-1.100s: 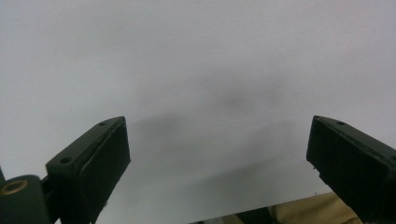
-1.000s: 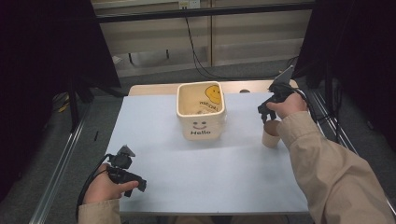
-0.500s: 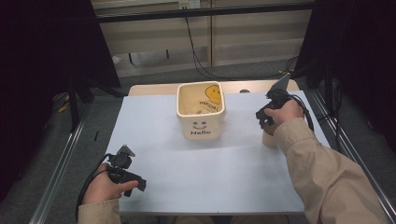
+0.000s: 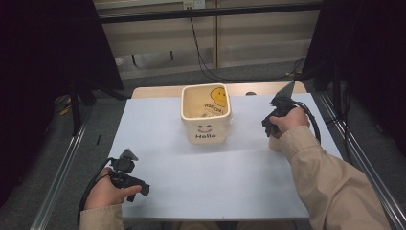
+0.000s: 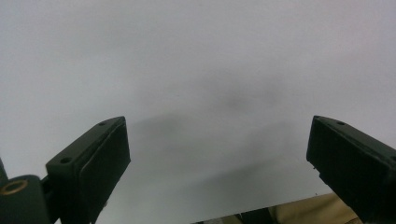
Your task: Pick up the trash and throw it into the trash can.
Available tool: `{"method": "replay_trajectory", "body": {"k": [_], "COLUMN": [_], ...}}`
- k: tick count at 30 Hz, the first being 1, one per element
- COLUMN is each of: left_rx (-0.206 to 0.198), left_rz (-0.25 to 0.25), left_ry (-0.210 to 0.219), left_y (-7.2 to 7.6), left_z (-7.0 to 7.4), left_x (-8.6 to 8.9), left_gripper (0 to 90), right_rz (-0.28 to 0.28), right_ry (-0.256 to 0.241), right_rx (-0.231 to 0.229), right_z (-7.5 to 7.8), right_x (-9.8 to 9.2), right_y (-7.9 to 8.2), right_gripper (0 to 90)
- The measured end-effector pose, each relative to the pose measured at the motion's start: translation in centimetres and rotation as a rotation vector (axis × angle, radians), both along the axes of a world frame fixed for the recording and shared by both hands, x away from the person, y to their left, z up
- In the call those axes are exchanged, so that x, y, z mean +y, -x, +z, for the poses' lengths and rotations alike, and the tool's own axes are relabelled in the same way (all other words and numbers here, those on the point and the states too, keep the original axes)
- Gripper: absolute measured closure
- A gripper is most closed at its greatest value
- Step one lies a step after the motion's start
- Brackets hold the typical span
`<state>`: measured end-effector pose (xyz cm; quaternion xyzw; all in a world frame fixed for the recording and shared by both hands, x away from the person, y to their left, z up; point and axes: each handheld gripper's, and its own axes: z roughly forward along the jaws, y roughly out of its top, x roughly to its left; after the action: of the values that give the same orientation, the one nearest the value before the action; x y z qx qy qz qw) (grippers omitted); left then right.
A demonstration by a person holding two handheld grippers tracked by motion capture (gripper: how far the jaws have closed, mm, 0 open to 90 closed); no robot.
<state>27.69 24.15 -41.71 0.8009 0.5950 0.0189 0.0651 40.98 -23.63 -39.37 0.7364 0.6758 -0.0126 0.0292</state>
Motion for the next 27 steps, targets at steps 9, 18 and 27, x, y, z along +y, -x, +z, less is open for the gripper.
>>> {"method": "replay_trajectory", "body": {"k": [9, 18, 27], "left_rx": [0.000, 0.010, 0.017], "left_rz": [-0.010, -0.013, -0.013], "left_ry": [0.002, 0.010, 0.010], "left_y": [-0.1, -0.2, -0.1], "left_z": [0.0, 0.1, 0.1], "left_x": [-0.1, -0.3, -0.3], "left_gripper": [5.9, 5.9, 5.9], "right_rz": [-0.006, 0.020, 0.027], "right_ry": [-0.026, -0.030, -0.035], "right_rx": [0.002, 0.000, -0.012], "right_z": [1.1, 4.6, 7.7], "right_x": [0.0, 0.0, 0.4], "right_y": [0.2, 0.2, -0.3], "right_gripper": [20.5, 20.7, 20.8]}}
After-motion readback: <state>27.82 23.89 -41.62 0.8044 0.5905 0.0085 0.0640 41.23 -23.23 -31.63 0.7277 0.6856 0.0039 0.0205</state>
